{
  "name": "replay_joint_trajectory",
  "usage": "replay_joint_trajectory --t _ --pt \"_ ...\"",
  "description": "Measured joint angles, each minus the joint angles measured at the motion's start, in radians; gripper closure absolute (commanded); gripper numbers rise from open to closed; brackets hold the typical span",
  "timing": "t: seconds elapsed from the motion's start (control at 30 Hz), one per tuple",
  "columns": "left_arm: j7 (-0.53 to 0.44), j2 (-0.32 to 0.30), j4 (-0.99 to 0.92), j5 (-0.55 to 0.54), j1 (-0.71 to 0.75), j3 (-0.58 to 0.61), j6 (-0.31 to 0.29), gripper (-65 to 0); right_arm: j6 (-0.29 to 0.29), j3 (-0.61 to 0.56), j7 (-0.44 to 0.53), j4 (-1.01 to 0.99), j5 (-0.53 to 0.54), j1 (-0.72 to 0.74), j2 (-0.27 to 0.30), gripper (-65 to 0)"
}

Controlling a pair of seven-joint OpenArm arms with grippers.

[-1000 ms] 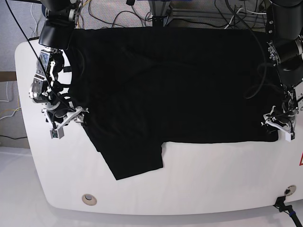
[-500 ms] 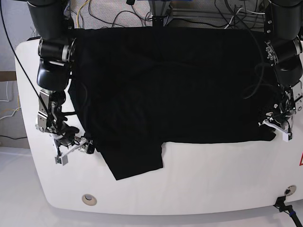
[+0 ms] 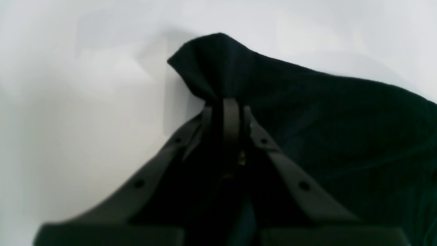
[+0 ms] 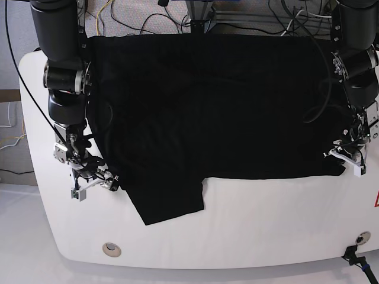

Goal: Fold the T-shirt properly
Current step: 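Lift the hem with both grippers and fold it over toward the shoulders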

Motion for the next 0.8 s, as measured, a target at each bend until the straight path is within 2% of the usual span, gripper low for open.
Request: replay_joint_trajectory --t 0.23,0.37,0.43,0.6,0.63,0.8 --pt "-0.003 0.0 0.0 0.0 0.003 0.0 -0.003 0.0 0.004 0.0 0.007 0.004 0.002 0.003 -0.08 -48.9" --pt "-0.003 0.0 0.0 0.0 0.003 0.0 -0.003 0.0 0.01 0.0 0.007 0.004 0.002 0.003 -0.09 -46.8" --pt "-0.003 -0.001 0.0 0.0 0.004 0.0 -0.003 0.0 0.01 0.0 0.007 0.004 0.002 0.003 -0.091 -38.5" --pt "-0.003 -0.003 0.0 0.0 0.005 0.0 -0.003 0.0 0.004 0.0 0.005 0.005 0.005 -0.011 -0.103 -2.9" --pt "-0.004 -0.003 0.0 -0.001 0.005 0.0 -0.003 0.0 0.003 0.0 -0.001 0.004 0.005 -0.011 -0.105 0.0" --pt "0.0 -0.002 0.008 0.0 0.012 0.0 -0.003 0.0 0.003 0.0 -0.01 0.004 0.002 -0.011 -0.107 0.0"
